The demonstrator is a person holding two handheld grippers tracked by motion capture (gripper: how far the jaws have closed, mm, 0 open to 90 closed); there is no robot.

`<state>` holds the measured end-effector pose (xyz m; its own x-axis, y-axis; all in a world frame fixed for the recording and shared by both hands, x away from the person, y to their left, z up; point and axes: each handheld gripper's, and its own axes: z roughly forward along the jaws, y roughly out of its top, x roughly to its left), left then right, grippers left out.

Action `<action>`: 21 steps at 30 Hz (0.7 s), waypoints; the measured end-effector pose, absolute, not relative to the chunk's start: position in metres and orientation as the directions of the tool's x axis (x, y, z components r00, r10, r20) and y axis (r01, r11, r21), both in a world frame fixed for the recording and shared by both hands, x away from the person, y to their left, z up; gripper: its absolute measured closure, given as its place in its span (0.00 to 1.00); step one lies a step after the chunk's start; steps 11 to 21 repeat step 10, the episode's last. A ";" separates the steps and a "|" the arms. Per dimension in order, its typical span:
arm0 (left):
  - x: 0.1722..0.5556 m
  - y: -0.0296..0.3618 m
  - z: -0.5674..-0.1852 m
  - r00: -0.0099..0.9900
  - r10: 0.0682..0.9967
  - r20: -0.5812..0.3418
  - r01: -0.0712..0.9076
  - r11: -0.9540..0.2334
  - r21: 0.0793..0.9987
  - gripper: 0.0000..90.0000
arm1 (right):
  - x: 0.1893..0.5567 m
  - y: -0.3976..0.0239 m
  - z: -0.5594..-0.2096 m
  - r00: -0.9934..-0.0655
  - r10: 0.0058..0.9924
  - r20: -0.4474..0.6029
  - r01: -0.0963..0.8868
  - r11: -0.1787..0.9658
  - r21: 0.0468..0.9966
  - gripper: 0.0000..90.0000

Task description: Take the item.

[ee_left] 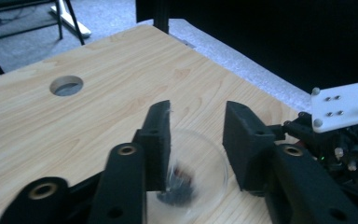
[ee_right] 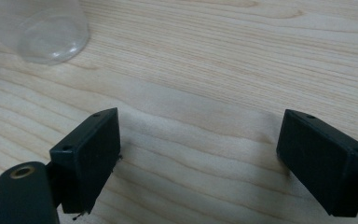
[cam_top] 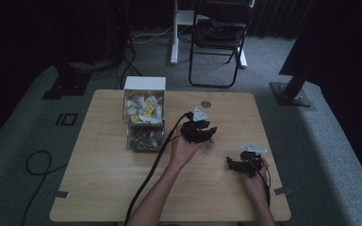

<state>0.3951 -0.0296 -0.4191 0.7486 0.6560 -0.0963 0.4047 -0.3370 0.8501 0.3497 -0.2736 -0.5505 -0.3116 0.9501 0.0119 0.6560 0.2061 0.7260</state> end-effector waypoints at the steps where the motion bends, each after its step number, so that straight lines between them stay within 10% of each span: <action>1: 0.392 -0.023 -0.418 0.742 0.664 -0.090 0.400 -0.331 0.855 0.66 | 0.350 -0.274 -0.551 -0.312 0.950 0.012 0.656 0.206 0.726 0.15; 21: 0.375 0.018 -0.418 0.705 0.706 -0.064 0.402 -0.323 0.857 0.61 | 0.350 -0.274 -0.551 -0.313 0.950 0.010 0.655 0.208 0.726 0.15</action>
